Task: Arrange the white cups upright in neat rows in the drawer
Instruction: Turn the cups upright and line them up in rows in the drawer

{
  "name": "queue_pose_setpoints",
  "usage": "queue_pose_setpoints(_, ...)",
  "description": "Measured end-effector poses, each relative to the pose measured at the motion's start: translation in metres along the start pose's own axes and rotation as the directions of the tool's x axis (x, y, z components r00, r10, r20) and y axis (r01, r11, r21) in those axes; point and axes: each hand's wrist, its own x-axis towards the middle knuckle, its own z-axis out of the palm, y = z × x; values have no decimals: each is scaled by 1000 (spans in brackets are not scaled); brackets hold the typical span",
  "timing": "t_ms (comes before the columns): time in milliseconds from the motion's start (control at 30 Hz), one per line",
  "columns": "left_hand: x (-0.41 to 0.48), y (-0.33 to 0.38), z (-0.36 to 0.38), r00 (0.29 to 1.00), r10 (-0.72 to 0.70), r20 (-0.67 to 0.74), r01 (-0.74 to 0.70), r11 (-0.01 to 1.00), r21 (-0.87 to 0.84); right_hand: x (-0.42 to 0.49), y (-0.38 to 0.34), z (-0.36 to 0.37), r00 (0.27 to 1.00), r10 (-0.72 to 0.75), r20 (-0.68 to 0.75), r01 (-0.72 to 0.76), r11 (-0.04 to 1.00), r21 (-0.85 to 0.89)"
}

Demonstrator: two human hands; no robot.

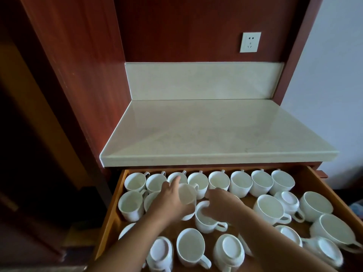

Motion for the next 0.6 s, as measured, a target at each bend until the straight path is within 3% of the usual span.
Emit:
queue_pose_setpoints(300,9,-2,5,997,-22,-75,36,983,181,-2,-10,20,997,66,37,-59,986,-153)
queue_pose_setpoints(600,21,-10,16,996,80,26,-84,913,400,-3,-10,26,1000,-28,7,29,988,-150)
